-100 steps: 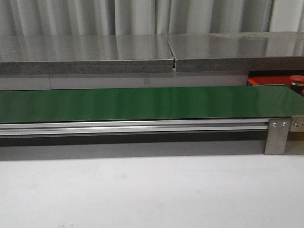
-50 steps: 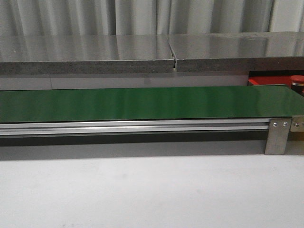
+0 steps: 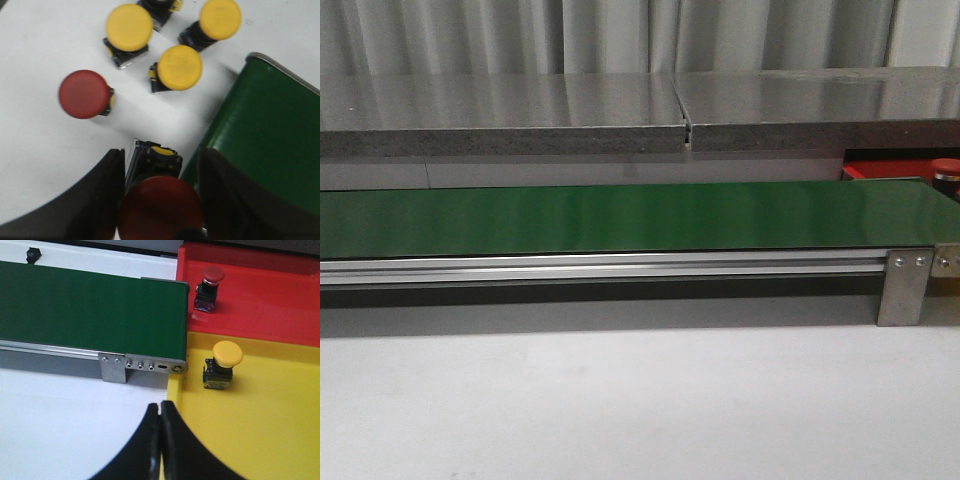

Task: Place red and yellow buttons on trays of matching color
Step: 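Carry the red button onto the belt start and open the left gripper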

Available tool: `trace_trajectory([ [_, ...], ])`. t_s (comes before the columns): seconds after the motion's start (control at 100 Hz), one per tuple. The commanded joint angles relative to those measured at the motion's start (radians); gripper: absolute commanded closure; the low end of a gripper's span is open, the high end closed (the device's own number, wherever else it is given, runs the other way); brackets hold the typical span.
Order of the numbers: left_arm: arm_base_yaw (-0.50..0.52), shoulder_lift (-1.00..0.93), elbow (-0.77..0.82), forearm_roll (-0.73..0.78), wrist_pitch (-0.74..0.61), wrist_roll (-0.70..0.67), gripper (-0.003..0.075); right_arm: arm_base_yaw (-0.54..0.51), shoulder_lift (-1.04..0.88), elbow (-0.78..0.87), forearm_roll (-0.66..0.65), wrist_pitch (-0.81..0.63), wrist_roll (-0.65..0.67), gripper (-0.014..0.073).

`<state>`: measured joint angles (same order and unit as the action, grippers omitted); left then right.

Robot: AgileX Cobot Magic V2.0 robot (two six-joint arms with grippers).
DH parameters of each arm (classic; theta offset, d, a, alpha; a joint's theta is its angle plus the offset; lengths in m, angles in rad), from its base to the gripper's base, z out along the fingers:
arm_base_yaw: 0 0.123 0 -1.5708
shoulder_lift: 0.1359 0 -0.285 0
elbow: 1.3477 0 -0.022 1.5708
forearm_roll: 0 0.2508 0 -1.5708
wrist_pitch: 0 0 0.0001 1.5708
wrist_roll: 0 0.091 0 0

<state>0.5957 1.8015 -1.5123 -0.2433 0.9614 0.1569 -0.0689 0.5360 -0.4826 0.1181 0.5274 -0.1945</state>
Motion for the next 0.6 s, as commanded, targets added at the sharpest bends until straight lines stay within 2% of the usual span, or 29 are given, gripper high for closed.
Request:
trace_trajectory([
  [0.0, -0.05, -0.058, -0.034, -0.028, -0.015, 0.008, 0.0498, -0.003, 0.002, -0.026, 0.006, -0.066, -0.008, 0.0662],
  [0.23, -0.158, -0.052, -0.034, -0.026, -0.031, 0.008, 0.0498, -0.003, 0.002, -0.026, 0.006, -0.066, -0.008, 0.0662],
  [0.46, -0.196, -0.018, -0.034, -0.026, -0.017, 0.008, 0.0496, -0.003, 0.002, -0.026, 0.006, -0.066, -0.008, 0.0662],
  [0.53, -0.196, -0.014, -0.034, -0.026, -0.017, 0.014, 0.0454, -0.003, 0.002, -0.026, 0.006, -0.066, -0.008, 0.0662],
  [0.59, -0.196, -0.014, -0.034, -0.026, -0.017, 0.014, 0.0363, -0.003, 0.002, -0.026, 0.006, -0.066, -0.008, 0.0662],
])
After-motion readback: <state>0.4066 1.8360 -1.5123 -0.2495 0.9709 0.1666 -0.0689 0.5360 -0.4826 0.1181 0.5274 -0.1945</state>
